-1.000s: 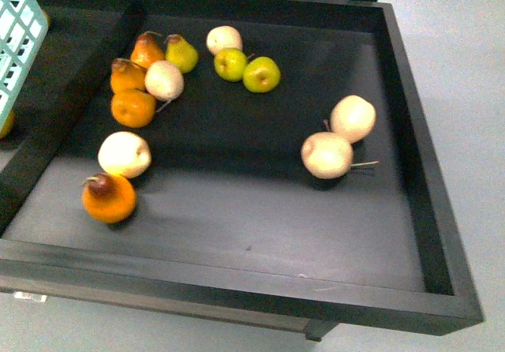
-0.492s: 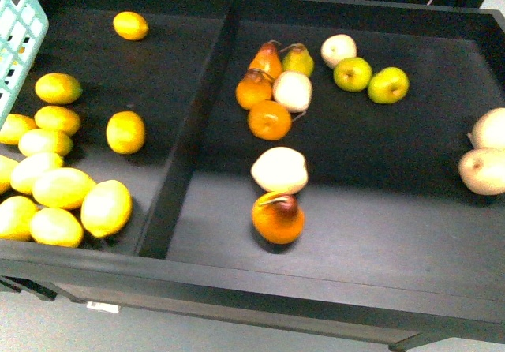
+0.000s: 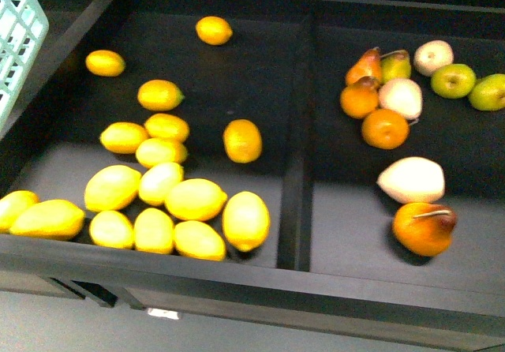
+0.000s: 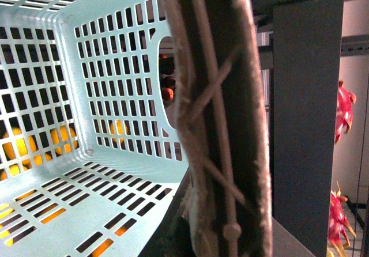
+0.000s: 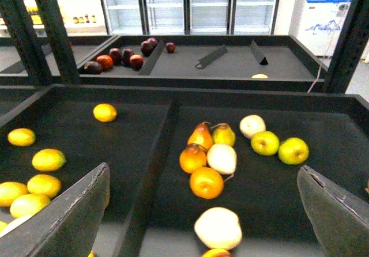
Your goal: Pick lemon and mango into basket
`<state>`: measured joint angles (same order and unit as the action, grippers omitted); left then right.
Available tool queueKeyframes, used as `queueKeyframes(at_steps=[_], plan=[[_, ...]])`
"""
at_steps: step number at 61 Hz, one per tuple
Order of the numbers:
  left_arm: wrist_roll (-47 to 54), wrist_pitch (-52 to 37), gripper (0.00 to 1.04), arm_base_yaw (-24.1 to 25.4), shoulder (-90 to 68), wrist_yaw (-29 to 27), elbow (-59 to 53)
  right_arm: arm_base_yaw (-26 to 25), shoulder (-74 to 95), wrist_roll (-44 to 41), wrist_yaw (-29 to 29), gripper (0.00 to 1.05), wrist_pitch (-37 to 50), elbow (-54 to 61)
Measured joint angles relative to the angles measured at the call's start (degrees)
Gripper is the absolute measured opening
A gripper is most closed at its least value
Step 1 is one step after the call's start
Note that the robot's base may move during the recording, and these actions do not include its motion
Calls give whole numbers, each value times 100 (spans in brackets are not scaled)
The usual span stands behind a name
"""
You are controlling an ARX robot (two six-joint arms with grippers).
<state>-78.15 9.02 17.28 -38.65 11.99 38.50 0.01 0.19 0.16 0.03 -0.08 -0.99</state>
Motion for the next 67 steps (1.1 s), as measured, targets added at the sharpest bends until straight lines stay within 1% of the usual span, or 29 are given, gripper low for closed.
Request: queueKeyframes(at_steps=[67], plan=[[31, 0, 6, 0, 0, -7, 13, 0, -2, 0, 11, 96, -2, 0]])
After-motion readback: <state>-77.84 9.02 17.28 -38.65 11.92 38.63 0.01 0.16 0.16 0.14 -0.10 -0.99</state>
